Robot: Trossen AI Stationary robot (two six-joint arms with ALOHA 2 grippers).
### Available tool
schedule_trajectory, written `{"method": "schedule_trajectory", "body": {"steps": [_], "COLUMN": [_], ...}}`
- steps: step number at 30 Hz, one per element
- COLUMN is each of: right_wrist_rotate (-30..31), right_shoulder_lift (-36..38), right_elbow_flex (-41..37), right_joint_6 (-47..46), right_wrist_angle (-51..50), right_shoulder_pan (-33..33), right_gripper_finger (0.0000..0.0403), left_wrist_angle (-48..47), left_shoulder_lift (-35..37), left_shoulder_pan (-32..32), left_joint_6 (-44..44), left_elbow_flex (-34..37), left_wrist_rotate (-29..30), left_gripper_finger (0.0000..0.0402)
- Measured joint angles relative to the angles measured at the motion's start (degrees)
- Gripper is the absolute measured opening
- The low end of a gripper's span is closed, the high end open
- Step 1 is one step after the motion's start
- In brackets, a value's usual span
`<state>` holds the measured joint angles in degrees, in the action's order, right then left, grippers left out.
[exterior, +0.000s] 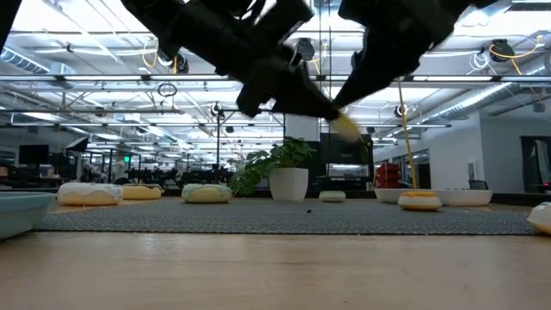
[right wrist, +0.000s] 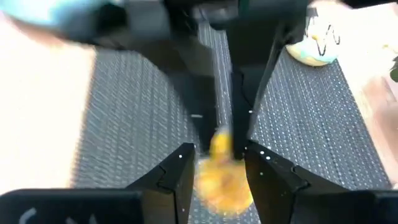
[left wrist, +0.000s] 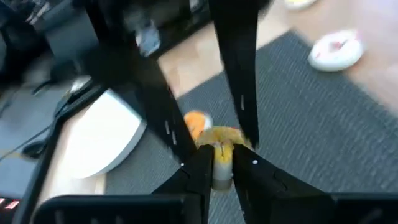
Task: Pick & Place donuts
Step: Put the top small yellow donut on the blue plate
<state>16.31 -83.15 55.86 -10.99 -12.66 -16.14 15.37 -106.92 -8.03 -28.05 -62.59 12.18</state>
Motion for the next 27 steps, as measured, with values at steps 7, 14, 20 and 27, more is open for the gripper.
{"method": "schedule_trajectory", "body": {"steps": [7,14,20,27], "right_wrist_rotate": [-1.59,-1.45,-0.20,4.76], "right_shoulder_lift": [8.84,18.06,27.84,38.38], "right_elbow_flex": [0.00,-2.97,-12.45,-24.39], "right_joint_6": [-3.32,-2.19,-1.79,-1.80], "right_wrist_angle": [-4.05,-4.92,1.89,9.47], "right_shoulder_pan": [-0.20,-1.57,-1.49,-1.08], "right_gripper_finger": [0.0125,0.0125,0.0125,0.0125], "left_wrist_angle": [-11.79,-16.13,-10.02,-7.45], "left_shoulder_lift": [2.91,8.38,19.58,38.79], "left_shoulder_pan": [1.09,1.35,-0.36,-4.80], "left_joint_6": [3.39,8.68,11.77,24.36], "left_elbow_flex": [0.17,4.21,16.96,32.55], "left_wrist_rotate": [-0.34,-10.28,-10.82,-8.58], "left_gripper_finger": [0.0011,0.0026,0.0008,0.0036]}}
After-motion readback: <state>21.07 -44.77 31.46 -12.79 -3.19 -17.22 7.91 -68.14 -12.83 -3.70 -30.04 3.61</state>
